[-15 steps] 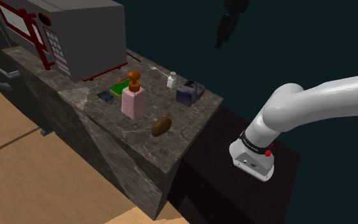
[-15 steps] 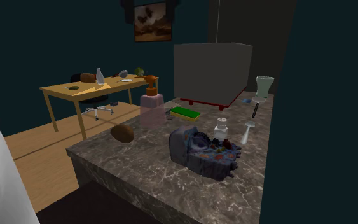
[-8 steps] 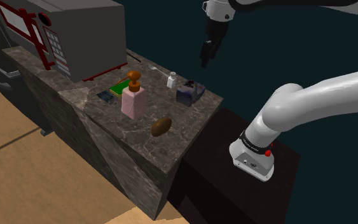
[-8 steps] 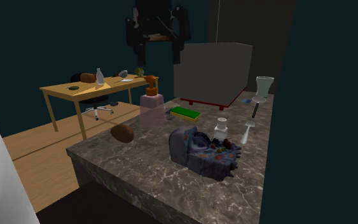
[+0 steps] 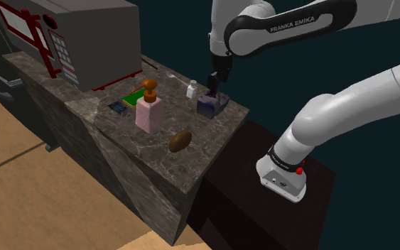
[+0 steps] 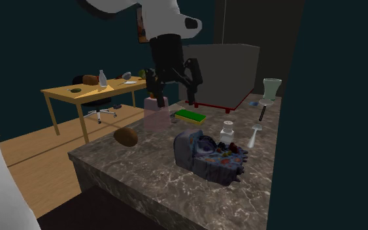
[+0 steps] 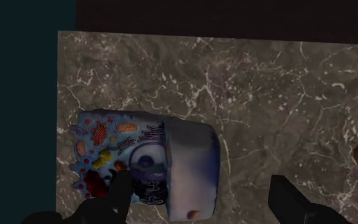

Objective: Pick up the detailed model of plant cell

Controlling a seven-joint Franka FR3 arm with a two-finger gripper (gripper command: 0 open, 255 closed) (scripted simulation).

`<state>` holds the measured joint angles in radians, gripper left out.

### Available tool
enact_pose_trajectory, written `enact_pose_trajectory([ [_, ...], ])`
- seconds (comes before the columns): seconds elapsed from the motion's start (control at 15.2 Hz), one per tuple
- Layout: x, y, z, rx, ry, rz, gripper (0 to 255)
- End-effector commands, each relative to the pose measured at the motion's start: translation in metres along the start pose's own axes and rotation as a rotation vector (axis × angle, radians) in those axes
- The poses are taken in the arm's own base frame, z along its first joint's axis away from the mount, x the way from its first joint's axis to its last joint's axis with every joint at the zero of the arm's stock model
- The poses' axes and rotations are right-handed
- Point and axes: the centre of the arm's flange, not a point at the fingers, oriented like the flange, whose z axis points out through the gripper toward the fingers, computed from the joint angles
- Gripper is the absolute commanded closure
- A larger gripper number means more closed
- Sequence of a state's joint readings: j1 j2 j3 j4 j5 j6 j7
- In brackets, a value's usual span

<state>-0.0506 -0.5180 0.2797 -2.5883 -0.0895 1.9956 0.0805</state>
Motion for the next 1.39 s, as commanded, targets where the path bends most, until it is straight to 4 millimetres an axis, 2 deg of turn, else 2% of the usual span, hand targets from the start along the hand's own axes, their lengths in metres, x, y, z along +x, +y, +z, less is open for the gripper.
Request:
enact_pose_trajectory([
  [0.0,0.01,-0.006,0.027,-0.035,-0.006,0.008,0],
  [0.26,0.03,-0.014,0.074,-0.101,-0.022,0.025,0],
  [0.73,0.032,-0.022,0.11,-0.101,-0.022,0.025,0],
  [0.86,0.033,-0.023,0.113,-0.101,-0.022,0.025,0],
  [0.92,0.033,-0.023,0.113,-0.1,-0.022,0.025,255],
  [1.32,0.033,-0.023,0.113,-0.1,-0.022,0.025,255],
])
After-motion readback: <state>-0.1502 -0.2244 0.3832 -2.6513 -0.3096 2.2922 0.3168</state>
